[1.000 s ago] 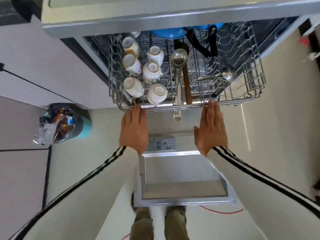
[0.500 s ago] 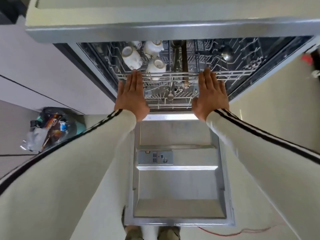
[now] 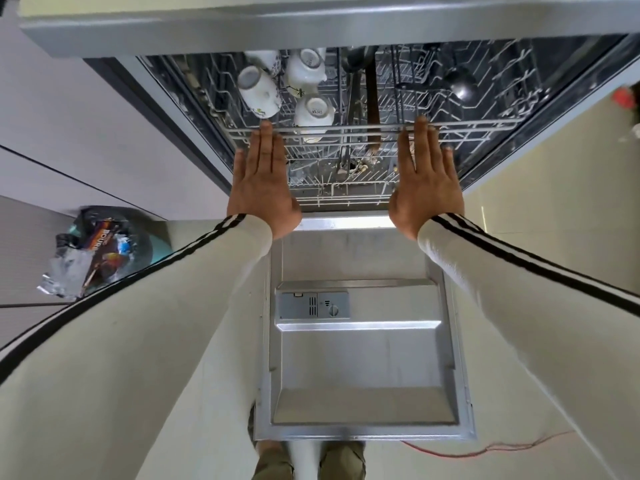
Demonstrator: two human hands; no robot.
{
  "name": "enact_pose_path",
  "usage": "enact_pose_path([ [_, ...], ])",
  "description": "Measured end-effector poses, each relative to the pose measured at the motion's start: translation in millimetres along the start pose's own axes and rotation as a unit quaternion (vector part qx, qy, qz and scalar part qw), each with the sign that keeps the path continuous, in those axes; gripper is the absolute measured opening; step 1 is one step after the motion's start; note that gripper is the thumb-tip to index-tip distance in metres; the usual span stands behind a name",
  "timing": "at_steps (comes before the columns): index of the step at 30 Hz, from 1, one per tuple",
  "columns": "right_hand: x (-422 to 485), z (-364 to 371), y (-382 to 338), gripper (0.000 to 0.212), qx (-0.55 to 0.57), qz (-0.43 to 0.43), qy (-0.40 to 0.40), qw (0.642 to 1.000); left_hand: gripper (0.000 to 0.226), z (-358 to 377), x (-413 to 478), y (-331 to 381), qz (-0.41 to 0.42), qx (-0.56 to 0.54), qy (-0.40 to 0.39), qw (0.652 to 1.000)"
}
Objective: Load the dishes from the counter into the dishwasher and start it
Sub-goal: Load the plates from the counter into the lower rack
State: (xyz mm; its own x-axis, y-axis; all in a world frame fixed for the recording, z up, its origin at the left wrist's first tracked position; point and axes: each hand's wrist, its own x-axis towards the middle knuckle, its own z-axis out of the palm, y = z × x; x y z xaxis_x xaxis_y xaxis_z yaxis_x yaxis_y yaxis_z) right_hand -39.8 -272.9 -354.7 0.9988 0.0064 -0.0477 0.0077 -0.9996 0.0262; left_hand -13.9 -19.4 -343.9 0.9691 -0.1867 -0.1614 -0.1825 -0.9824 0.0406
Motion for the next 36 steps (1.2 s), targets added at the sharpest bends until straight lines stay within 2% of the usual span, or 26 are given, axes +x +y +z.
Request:
enact_pose_path([
  [4,-19,14,1,0.083,0.000,-0.028,-0.007,1.000,0.095,14,-14,-8,0.030,-0.008,0.064,0.997],
  [6,-29,28,0,0.078,-0.003,-0.043,-0.027,0.999,0.092,31,-24,-11,0.052,-0.001,0.068,0.996],
  [9,-34,53,-3,0.076,-0.001,-0.041,-0.074,0.996,0.090,63,-35,-17,0.083,0.013,0.024,0.996],
  [13,-23,97,-10,0.075,-0.003,-0.036,-0.120,0.992,0.085,105,-27,-22,0.071,0.020,-0.054,0.996],
  [18,1,148,-28,0.077,0.022,-0.031,-0.162,0.986,0.089,151,-8,-19,0.073,-0.006,-0.112,0.991],
  [23,38,179,-34,0.088,0.025,-0.016,-0.127,0.991,0.094,182,19,-21,0.069,-0.013,-0.122,0.990],
  [27,77,184,-28,0.095,0.027,-0.026,-0.146,0.989,0.098,209,47,-30,0.048,0.002,-0.133,0.990],
  [29,82,185,-28,0.090,0.036,-0.027,-0.135,0.990,0.101,222,52,-34,0.032,0.009,-0.149,0.988],
  [33,72,189,-29,0.082,0.065,-0.020,-0.127,0.990,0.100,235,45,-28,0.012,-0.016,-0.116,0.993],
  [36,49,187,-32,0.074,0.076,-0.016,-0.124,0.989,0.100,238,24,-21,0.000,-0.030,-0.121,0.992],
])
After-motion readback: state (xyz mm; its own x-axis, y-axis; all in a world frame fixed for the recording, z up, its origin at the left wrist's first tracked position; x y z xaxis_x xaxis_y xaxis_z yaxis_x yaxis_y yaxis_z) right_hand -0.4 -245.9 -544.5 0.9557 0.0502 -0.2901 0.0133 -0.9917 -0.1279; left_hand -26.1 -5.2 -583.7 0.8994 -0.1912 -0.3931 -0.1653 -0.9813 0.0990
